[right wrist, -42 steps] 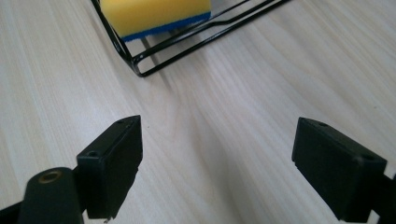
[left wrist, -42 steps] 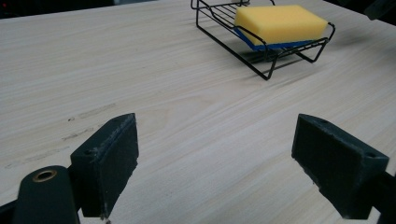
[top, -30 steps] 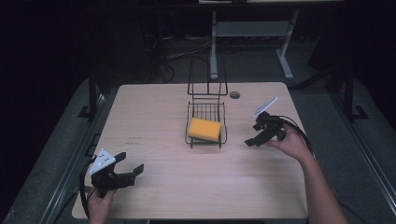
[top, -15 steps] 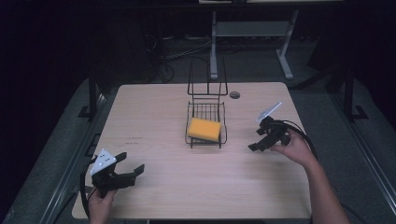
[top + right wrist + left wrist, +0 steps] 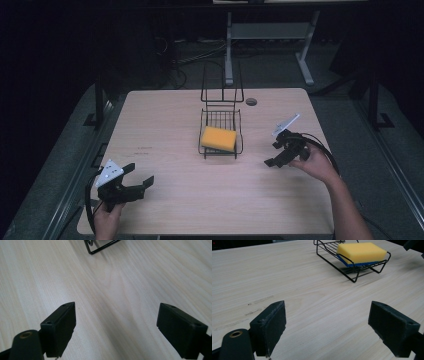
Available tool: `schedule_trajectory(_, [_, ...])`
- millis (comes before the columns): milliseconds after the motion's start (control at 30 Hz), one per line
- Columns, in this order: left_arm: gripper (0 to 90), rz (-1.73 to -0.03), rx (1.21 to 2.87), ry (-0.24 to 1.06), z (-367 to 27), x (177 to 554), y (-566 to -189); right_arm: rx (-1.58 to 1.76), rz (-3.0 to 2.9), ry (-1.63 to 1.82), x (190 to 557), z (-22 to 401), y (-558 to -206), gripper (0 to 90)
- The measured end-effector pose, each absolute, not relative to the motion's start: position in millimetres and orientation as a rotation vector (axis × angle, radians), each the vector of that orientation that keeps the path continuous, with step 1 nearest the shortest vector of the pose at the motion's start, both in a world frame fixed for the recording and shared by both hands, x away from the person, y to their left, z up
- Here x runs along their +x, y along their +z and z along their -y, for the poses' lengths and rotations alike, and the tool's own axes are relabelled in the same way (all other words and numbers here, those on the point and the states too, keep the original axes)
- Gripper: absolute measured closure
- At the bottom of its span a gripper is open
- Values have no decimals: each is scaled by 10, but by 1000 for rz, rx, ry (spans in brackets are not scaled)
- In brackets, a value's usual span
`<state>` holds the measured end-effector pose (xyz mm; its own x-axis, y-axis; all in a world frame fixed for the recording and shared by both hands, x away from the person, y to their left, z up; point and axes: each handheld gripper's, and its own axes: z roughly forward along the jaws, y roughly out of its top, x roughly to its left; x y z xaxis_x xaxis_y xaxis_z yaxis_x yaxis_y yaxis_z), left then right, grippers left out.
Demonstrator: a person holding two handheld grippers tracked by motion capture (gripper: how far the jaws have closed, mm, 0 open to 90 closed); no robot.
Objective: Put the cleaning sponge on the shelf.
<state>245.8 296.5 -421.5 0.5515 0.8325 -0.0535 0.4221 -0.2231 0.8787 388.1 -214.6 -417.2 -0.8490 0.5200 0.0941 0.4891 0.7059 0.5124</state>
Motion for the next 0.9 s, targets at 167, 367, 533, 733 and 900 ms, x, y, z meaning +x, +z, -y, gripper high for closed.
schedule_trajectory(167, [140, -1030, 1844, 545, -2961, 2458, -4216, 844, -2849, 821, 3810, 2188, -4198, 154])
schedule_trajectory(367, [140, -1032, 1851, 541, -2946, 2459, -4222, 871, -2849, 836, 3740, 2255, -4236, 154])
schedule_trajectory(533, [140, -1031, 1850, 540, -2945, 2460, -4225, 874, -2843, 837, 3672, 2291, -4284, 154])
schedule_trajectory(733, [141, -1031, 1850, 541, -2945, 2460, -4226, 878, -2847, 815, 3599, 2312, -4333, 154])
schedule_trajectory(900, [140, -1031, 1852, 542, -2947, 2455, -4223, 884, -2853, 809, 3556, 2326, -4347, 154])
